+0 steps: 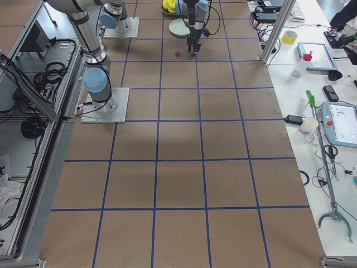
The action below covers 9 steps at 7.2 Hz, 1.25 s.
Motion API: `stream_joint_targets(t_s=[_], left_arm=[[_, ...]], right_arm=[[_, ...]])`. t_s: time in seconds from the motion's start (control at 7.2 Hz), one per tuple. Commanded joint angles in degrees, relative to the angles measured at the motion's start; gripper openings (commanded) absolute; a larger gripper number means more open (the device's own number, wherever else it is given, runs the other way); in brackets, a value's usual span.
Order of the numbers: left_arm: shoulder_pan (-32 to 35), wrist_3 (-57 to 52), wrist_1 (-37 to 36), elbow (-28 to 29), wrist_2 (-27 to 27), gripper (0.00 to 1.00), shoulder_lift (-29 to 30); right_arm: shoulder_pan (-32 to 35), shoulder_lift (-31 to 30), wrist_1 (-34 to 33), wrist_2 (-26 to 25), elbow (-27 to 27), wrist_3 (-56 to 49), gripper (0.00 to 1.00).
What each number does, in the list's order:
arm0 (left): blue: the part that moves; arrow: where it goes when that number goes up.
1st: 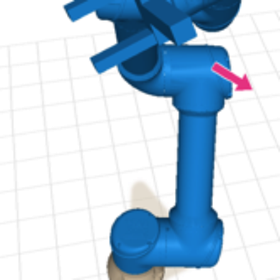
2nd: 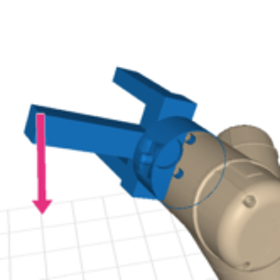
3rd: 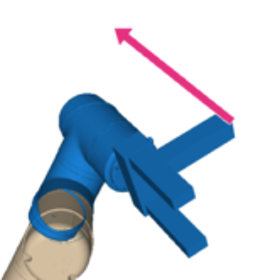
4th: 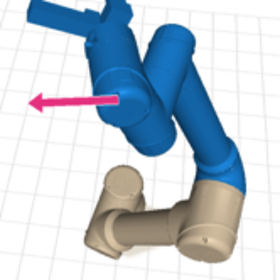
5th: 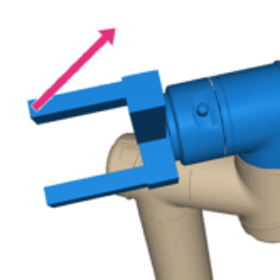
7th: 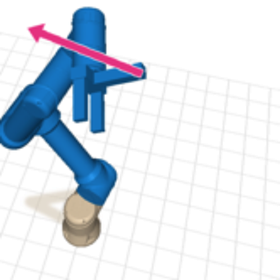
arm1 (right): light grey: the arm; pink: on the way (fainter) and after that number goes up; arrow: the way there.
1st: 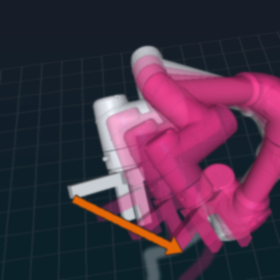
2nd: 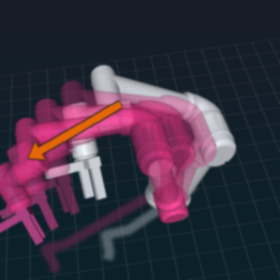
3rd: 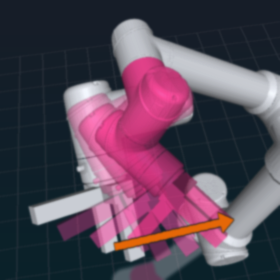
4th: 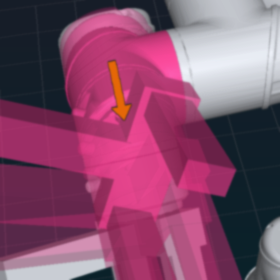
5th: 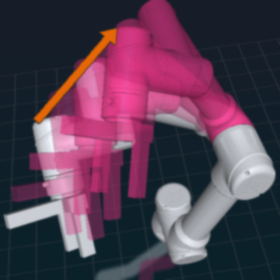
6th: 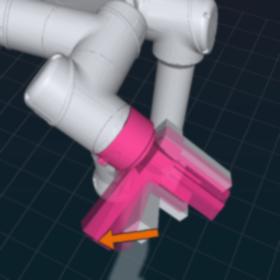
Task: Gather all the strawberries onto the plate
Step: 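Close the left gripper on the strawberry farther from the robot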
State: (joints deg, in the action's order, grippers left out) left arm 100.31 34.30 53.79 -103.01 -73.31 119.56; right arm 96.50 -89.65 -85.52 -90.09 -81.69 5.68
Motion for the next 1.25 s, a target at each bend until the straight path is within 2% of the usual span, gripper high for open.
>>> stream_joint_targets(t_s=[0.0, 0.28, 0.56, 0.83, 1.11], left_arm=[[0.06, -0.02, 0.00, 0.00, 0.10, 0.00, -0.02], [-0.03, -1.15, -0.17, 0.61, -0.34, 0.00, -1.77], [-0.73, -2.47, 0.78, 3.94, -2.61, 0.00, -3.97], [-3.44, -15.15, 4.63, 4.13, -13.47, 0.00, -7.30], [-9.14, -26.25, 11.82, 3.08, -17.80, 0.00, -10.21]], right_arm=[[0.00, 0.00, 0.00, 0.00, -0.05, 0.04, 1.00], [-0.09, 0.00, 0.00, 0.00, -0.05, 0.04, 1.00], [0.00, 0.00, 0.00, 0.00, -0.05, 0.04, 1.00], [0.00, 0.00, 0.00, 0.00, -0.05, 0.04, 1.00], [0.00, 0.00, 0.00, 0.00, -0.05, 0.04, 1.00]])
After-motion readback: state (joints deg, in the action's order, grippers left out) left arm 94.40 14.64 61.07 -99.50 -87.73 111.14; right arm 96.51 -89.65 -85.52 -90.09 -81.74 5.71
